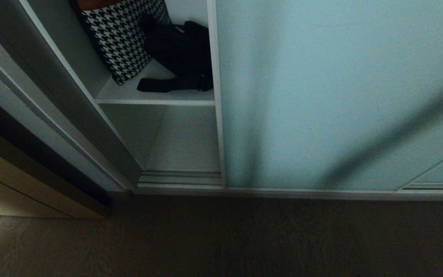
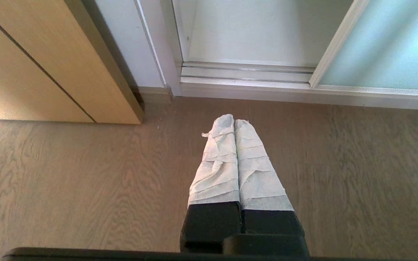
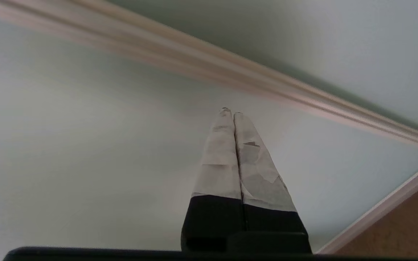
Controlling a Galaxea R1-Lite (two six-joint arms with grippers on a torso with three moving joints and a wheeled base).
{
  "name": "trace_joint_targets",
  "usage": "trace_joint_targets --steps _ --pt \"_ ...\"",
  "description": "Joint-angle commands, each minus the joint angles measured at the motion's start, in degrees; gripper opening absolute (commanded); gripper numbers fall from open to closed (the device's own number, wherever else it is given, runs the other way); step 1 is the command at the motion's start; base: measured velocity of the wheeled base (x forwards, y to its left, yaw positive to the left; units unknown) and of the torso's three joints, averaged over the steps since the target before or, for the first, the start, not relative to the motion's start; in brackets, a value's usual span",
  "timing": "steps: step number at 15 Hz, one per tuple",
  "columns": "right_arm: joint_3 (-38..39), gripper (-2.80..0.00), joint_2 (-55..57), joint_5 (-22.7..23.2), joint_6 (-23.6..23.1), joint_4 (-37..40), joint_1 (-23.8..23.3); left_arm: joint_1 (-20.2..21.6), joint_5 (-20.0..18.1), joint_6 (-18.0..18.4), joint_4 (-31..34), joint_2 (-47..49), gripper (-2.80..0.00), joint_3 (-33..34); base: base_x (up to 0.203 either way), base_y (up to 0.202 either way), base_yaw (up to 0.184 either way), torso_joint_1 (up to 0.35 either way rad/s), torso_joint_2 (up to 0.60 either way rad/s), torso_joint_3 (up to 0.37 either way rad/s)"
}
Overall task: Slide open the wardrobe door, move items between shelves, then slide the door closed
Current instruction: Close the door
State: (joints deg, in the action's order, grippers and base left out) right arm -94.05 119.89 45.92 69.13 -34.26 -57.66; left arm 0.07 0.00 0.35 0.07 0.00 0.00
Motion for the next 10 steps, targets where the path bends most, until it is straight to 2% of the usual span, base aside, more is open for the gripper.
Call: trace_joint_targets --steps 1,2,10 --pt "-0.26 -2.80 1.49 -1.11 0.21 -0.92 0.81 0.01 0.00 0.00 0.01 0.09 -2.80 0.00 0.000 0.000 0.000 0.000 0.00 0.000" --pt "-0.26 -2.80 1.86 -2.75 0.21 -2.02 1.40 0.01 0.00 0.00 0.01 0.09 -2.80 0.00 0.000 0.000 0.000 0.000 0.00 0.000" --pt "-2.53 -2.80 5.53 -7.06 0.13 -3.63 3.61 0.01 0.00 0.00 0.01 0.09 -2.80 0.00 0.000 0.000 0.000 0.000 0.00 0.000"
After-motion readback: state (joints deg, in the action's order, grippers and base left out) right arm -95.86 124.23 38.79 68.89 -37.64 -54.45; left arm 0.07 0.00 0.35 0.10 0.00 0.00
